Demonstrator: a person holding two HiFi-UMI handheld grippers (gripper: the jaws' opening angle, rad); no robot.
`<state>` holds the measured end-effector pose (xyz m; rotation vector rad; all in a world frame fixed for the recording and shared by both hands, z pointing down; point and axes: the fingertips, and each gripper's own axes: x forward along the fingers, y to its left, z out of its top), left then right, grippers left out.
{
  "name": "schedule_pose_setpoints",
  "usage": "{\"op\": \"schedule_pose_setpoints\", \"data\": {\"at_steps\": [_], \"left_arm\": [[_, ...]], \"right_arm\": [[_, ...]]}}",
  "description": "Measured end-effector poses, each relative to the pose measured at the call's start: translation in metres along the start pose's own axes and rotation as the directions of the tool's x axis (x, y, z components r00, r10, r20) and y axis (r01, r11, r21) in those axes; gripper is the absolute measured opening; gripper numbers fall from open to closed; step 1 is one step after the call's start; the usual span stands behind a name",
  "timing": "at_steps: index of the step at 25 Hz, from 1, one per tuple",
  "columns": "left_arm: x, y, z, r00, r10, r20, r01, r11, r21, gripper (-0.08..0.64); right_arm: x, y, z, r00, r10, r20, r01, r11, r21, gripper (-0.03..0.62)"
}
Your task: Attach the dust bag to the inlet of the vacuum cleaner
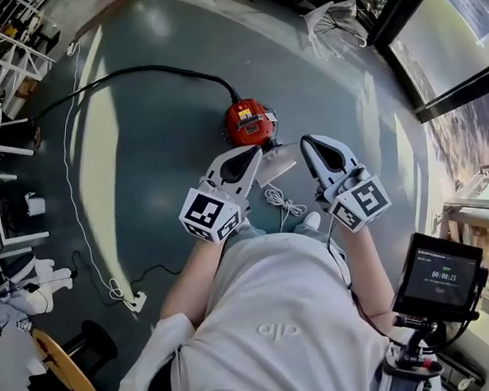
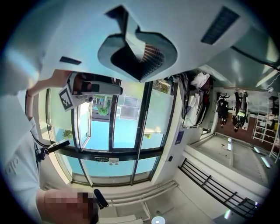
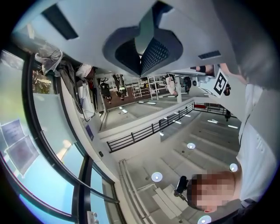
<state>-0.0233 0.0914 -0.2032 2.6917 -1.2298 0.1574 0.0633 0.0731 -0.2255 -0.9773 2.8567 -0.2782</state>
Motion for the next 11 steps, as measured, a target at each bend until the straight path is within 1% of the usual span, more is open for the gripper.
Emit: {"op": "schedule_pose_setpoints", "data": {"at_steps": [3, 5, 7, 11], "left_arm": [[0.006, -0.001, -0.002, 1.0, -0.017, -0.01, 0.017, 1.0, -0.01, 0.006], [0.008, 0.002, -0.002, 1.0, -0.013, -0.01, 0.013, 1.0, -0.017, 0.006], [0.009, 0.005, -0.002, 1.0, -0.008, -0.01, 0.008, 1.0, -0.03, 0.006], [0.012, 0.01, 0.001, 1.0, 0.003, -0.005, -0.003, 0.999, -0.032, 0.006]], "right_arm": [[0.002, -0.007, -0.003, 1.0, -0.02, 0.016, 0.019, 0.998, 0.061, 0.008], [0.005, -0.01, -0.005, 0.999, -0.025, 0.027, 0.023, 0.996, 0.091, 0.008], [0.007, -0.01, -0.004, 0.999, -0.024, 0.024, 0.022, 0.997, 0.075, 0.008], [0.014, -0.009, 0.001, 1.0, -0.023, 0.006, 0.023, 1.0, 0.007, 0.008]]}}
